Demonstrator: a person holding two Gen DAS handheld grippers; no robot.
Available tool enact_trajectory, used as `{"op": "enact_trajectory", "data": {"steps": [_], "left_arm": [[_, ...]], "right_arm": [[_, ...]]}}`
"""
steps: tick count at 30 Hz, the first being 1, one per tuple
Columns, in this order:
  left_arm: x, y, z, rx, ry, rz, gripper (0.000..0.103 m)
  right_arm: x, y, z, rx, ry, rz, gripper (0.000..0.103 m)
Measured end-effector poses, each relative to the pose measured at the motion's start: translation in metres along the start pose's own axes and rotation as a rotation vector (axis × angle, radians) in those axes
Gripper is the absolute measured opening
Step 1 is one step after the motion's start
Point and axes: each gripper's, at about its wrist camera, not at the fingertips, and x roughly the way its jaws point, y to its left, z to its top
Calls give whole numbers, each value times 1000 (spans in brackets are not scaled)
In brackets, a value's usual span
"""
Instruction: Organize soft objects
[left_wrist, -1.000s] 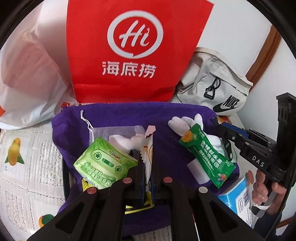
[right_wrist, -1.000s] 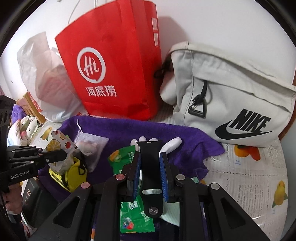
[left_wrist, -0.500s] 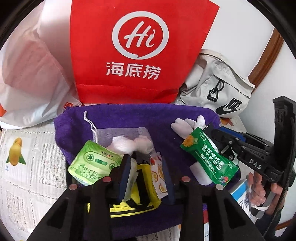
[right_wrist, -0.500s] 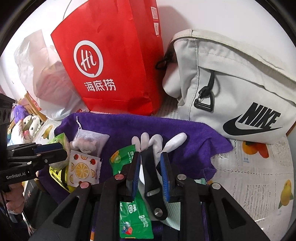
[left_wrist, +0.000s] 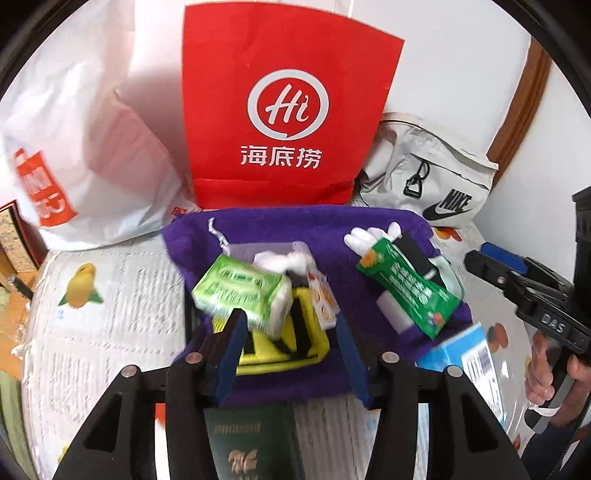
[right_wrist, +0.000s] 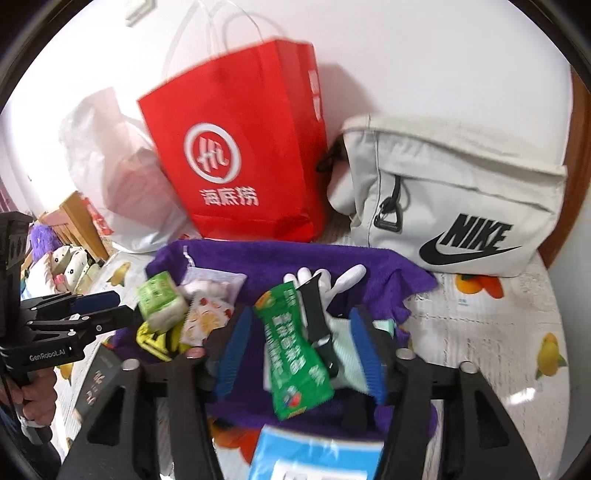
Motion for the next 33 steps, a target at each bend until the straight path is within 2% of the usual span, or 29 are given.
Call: {"op": "enact_trajectory", "data": {"steps": [3,5,10,15,18,21,25,30,33], "left_arm": [[-20,0,-11,-3,-12,16,51],[-33,-3,-18,-5,-24,20,53],[-72,-15,-38,0,-63,29,68],[-108,-27,-60,9,-98,35,74],[-130,-32,-75,11,-128,38,82],[-147,-37,-90,12,-148,60,85],[-168,-46,-113,23,-165,77,87],[-198,-57,-143,31,-206,87,96],[-209,-63,-158,34,-207,94,97]], "right_arm": [[-25,12,-11,-9,-29,-10,69],[-40,20,-19,-17,-28,-16,76],[-80,40,-40,-45,-40,-57,81],[-117,53,-63,-24,-60,-68,88],[-139,60,-80,-15,-70,-92,90],[-160,65,-94,-3,-88,-108,97],[-185,67,-115,54,-83,-82,98],[-215,77,-141,66,-96,-122,100],[-231,83,-155,60,-106,-137,100]]}}
